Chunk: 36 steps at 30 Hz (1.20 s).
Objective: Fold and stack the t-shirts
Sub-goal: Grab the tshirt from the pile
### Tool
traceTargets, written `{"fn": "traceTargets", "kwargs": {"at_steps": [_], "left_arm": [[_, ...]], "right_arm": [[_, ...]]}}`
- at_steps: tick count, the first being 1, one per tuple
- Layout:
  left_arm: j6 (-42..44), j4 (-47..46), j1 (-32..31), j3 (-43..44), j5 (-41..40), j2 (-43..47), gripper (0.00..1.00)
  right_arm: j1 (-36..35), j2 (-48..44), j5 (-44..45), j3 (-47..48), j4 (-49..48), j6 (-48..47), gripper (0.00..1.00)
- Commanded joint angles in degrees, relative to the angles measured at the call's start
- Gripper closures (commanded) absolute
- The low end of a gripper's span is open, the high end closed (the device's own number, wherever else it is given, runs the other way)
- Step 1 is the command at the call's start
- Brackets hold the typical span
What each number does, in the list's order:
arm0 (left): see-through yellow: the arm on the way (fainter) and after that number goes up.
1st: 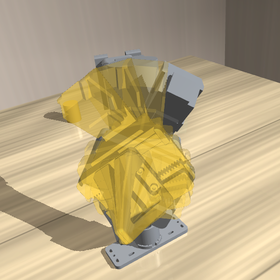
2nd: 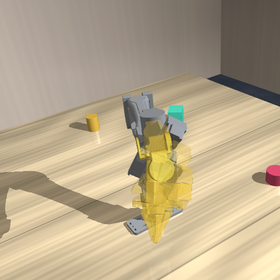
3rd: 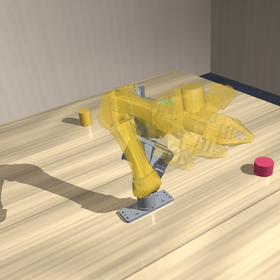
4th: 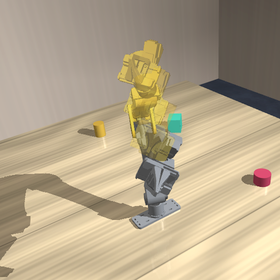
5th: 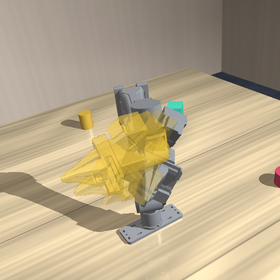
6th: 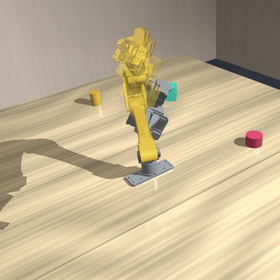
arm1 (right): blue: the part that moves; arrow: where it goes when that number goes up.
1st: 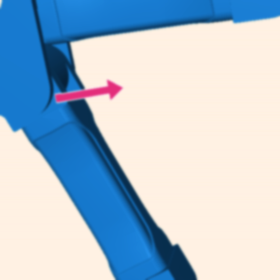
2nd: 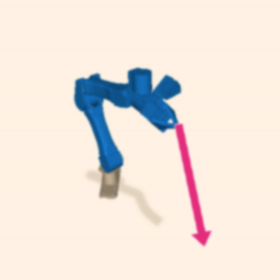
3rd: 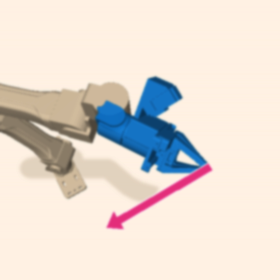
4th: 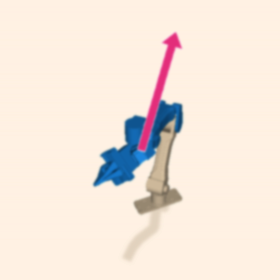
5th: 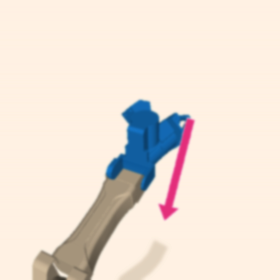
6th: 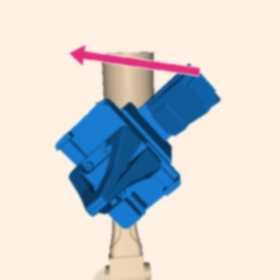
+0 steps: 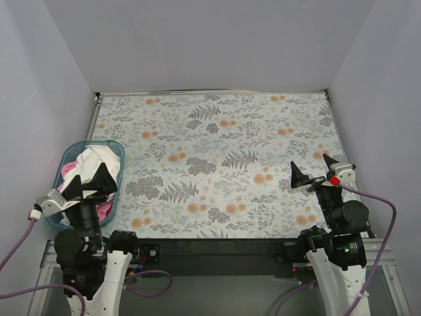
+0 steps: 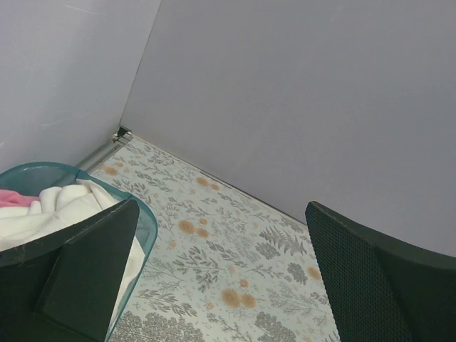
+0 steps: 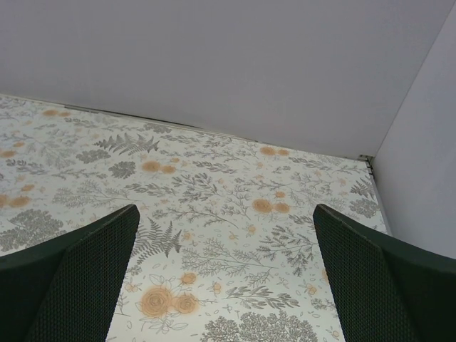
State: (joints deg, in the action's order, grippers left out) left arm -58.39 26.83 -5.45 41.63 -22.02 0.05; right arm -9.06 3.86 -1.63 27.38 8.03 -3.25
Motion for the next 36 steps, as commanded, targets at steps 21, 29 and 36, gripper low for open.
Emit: {"fn": "traceTargets", "kwargs": {"at_steps": [21, 29, 36], "left_arm": [[-24.1, 0.6, 0.3, -5.1, -15.6, -25.9, 0.02], [-34.4, 3.9, 0.4, -1.0, -24.7, -49.8, 0.02], [-41.8, 8.9, 3.5, 5.1, -29.8, -61.0, 0.02]], "right_arm": [[0.1, -2.0, -1.7, -0.9, 0.8, 4.3, 0.02], [-1.0, -2.7, -0.7, -1.8, 0.9, 4.5, 0.02], [-1.8, -3.5, 0.2, -2.0, 1.4, 4.6, 0.02]]}}
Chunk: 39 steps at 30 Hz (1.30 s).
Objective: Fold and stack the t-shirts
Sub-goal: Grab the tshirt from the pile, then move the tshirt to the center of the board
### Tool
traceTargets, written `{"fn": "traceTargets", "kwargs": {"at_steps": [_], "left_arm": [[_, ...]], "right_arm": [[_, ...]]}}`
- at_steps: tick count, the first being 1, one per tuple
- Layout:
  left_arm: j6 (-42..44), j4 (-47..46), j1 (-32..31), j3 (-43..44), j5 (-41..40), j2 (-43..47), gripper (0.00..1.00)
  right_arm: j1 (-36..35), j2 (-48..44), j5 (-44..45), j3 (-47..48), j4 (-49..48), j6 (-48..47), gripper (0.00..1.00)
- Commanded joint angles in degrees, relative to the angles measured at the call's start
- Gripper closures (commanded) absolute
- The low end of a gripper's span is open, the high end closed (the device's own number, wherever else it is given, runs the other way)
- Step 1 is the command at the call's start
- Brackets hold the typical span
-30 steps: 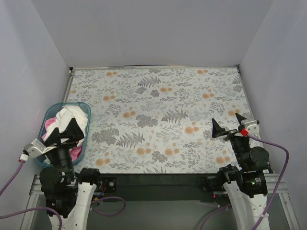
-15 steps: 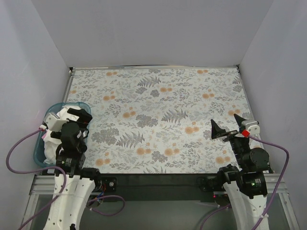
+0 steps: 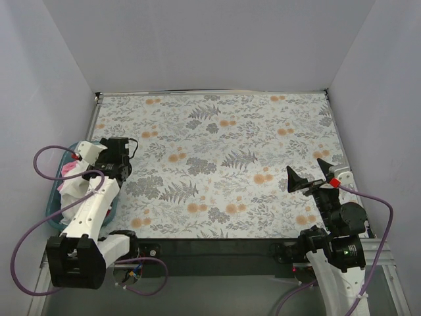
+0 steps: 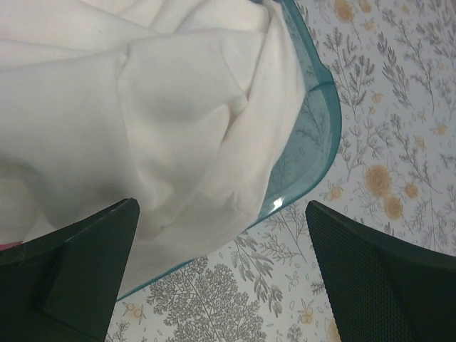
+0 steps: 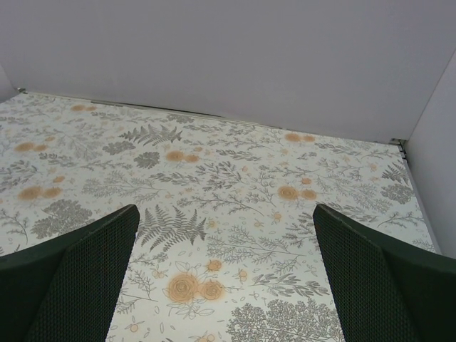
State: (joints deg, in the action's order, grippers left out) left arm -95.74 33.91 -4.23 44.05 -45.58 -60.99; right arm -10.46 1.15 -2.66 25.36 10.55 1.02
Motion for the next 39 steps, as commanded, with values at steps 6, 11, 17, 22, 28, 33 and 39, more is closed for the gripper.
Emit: {"fn": "traceTargets", "kwargs": {"at_steps": [6, 11, 17, 22, 28, 33, 39], "left_arm": [[-3.2, -0.8, 9.0, 1.3, -5.9, 1.0, 0.04], [0.5, -5.3, 12.4, -1.8, -6.3, 0.8, 0.06], [2.0, -6.5, 13.0, -2.4, -4.9, -2.9, 0.39], [8.9, -7.0, 13.1, 1.0, -3.8, -2.5, 0.96], [19.4, -11.5, 11.7, 7.1, 2.2, 1.2, 1.0], [28.5, -12.4, 6.0, 19.4, 15.0, -0.7, 1.0], [32.6, -11.9, -9.4, 35.3, 26.6, -8.2, 1.0]], "right_arm": [[-0.7, -0.8, 1.6, -0.1, -1.1, 0.3, 0.02], [-1.1, -0.8, 1.6, -0.2, -1.1, 0.3, 0.02], [-1.5, -0.4, 1.0, -0.2, -1.1, 0.2, 0.02], [-1.8, 0.3, 1.2, -0.2, -1.1, -0.1, 0.02], [-1.8, 1.3, 1.4, -0.1, -1.1, -0.1, 0.02], [-1.8, 2.0, 1.7, 0.1, -0.8, -0.2, 0.02], [-1.8, 2.3, 2.4, 0.2, -0.6, -0.2, 0.02]]}}
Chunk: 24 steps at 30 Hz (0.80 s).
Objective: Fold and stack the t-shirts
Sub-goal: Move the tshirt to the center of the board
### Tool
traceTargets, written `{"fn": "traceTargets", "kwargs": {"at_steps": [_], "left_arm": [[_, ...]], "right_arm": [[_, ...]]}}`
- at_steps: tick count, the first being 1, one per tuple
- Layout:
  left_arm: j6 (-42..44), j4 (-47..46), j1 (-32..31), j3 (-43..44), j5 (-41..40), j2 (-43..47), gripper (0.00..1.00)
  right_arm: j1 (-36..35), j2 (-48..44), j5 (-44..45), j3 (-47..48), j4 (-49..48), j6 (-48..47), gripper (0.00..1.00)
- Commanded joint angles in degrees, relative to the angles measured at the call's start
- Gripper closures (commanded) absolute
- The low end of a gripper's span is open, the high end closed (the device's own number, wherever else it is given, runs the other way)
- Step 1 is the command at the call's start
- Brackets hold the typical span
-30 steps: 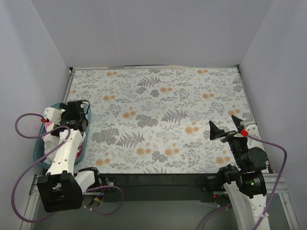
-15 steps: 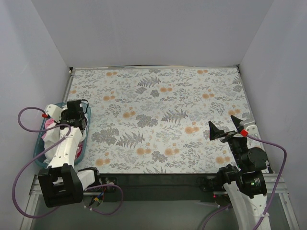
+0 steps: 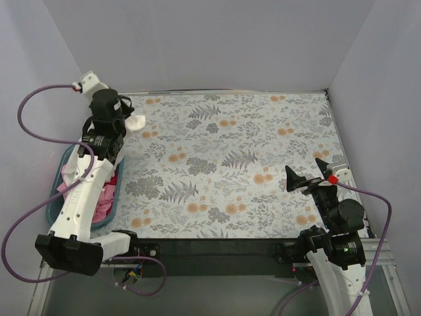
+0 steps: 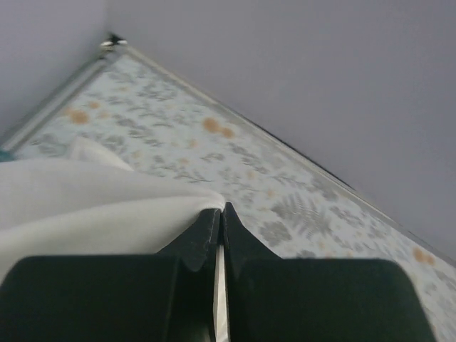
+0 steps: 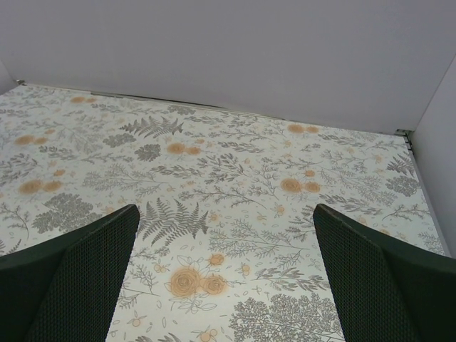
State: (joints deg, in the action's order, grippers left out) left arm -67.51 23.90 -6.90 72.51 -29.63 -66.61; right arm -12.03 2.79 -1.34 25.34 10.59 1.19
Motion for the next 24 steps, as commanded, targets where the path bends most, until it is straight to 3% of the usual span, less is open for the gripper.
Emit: {"fn": "traceTargets", "kwargs": {"at_steps": [1, 8, 11, 14, 17, 21, 24], "left_arm": [[4.1, -1.9, -8.7, 12.0, 12.9, -4.0, 1.0], [8.8, -1.8, -28.7, 36.9, 20.4, -21.0, 1.0], [11.0, -1.8, -34.7, 44.2, 22.8, -26.9, 1.0], [11.6, -2.3, -38.3, 44.6, 24.4, -28.8, 1.0], [9.7, -3.7, -39.1, 36.1, 24.4, -26.2, 1.0], [6.8, -7.6, -39.1, 12.4, 19.7, -18.7, 1.0], [5.2, -9.0, -38.9, 1.8, 14.7, -13.3, 1.0]], "right_arm": [[-0.3, 0.7, 1.1, 0.2, -0.6, -0.4, 0.02], [-0.3, -0.8, 4.0, 0.5, -0.3, -0.1, 0.02], [-0.2, -1.9, 5.9, 0.3, -0.3, 0.1, 0.02], [-0.2, -2.4, 7.8, 0.2, -0.1, 0.5, 0.02], [-0.3, -2.4, 8.7, 0.2, 0.0, 0.7, 0.02], [-0.3, -2.4, 9.1, 0.4, 0.1, 0.7, 0.02], [-0.3, -1.9, 9.0, 0.9, 0.6, 0.7, 0.02]]}}
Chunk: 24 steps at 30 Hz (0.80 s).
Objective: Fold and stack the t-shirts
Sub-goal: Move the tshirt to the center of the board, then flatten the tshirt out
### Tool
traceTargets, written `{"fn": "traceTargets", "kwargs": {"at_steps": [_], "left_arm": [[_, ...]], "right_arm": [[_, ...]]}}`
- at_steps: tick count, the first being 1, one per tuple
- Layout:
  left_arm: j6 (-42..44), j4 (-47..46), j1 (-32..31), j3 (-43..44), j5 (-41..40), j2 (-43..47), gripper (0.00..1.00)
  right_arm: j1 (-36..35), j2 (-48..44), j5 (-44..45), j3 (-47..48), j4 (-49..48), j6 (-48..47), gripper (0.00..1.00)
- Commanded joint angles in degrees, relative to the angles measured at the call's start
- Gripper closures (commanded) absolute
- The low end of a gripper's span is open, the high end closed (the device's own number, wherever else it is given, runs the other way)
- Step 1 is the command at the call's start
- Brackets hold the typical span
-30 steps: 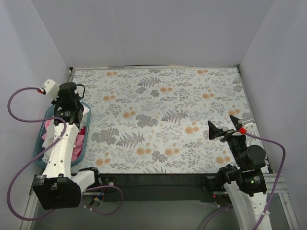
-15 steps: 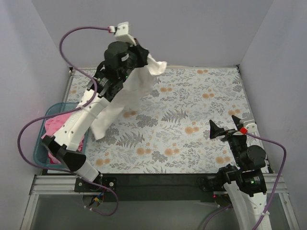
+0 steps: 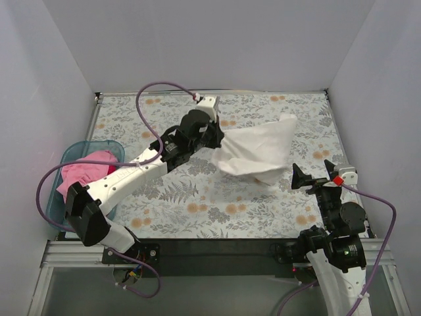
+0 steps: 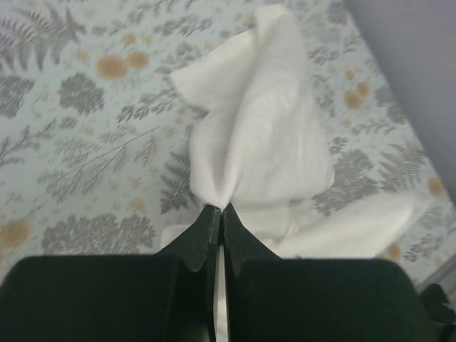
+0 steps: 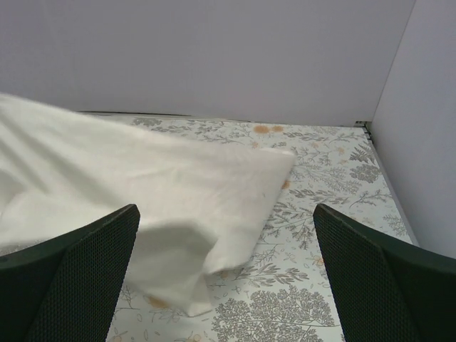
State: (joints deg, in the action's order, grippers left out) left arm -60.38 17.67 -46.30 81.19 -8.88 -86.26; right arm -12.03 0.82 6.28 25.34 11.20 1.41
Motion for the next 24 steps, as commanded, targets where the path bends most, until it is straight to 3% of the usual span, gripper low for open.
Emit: {"fn": "traceTargets", "kwargs": {"at_steps": [1, 4, 8, 11, 12, 15, 19, 24], "left_arm": [[-1.9, -2.6, 0.5, -12.4, -11.1, 7.6, 1.0], [-2.6, 0.1, 2.2, -19.2, -19.3, 10.6, 1.0], [-5.3, 2.4, 9.6, -23.1, -17.4, 12.9, 0.88], [-6.2, 1.8, 13.5, -24.9, -15.7, 14.3, 0.62], [-6.3, 1.9, 13.6, -25.1, -14.9, 14.4, 0.47], [-12.3, 4.6, 13.6, -26.2, -8.1, 15.7, 0.35], [-22.9, 7.6, 12.7, -33.1, 1.1, 18.7, 0.31], [-30.8, 10.3, 7.4, -43.0, 1.1, 24.7, 0.31]], "right_arm": [[-0.2, 0.4, 1.3, 1.0, 0.1, 0.6, 0.02], [-0.3, 2.5, 0.3, 2.1, 1.2, 0.8, 0.02], [-0.3, 8.4, -2.9, 4.8, 3.1, 1.3, 0.02], [-0.3, 14.2, -5.8, 7.3, 3.7, 1.2, 0.02], [-0.3, 15.8, -8.3, 8.0, 3.8, 1.3, 0.02], [-0.3, 23.3, -10.8, 10.8, 5.1, 3.4, 0.02], [-0.3, 34.1, -11.6, 13.9, 8.7, 7.9, 0.02], [-0.2, 47.0, -13.1, 16.2, 10.4, 9.7, 0.02]]}}
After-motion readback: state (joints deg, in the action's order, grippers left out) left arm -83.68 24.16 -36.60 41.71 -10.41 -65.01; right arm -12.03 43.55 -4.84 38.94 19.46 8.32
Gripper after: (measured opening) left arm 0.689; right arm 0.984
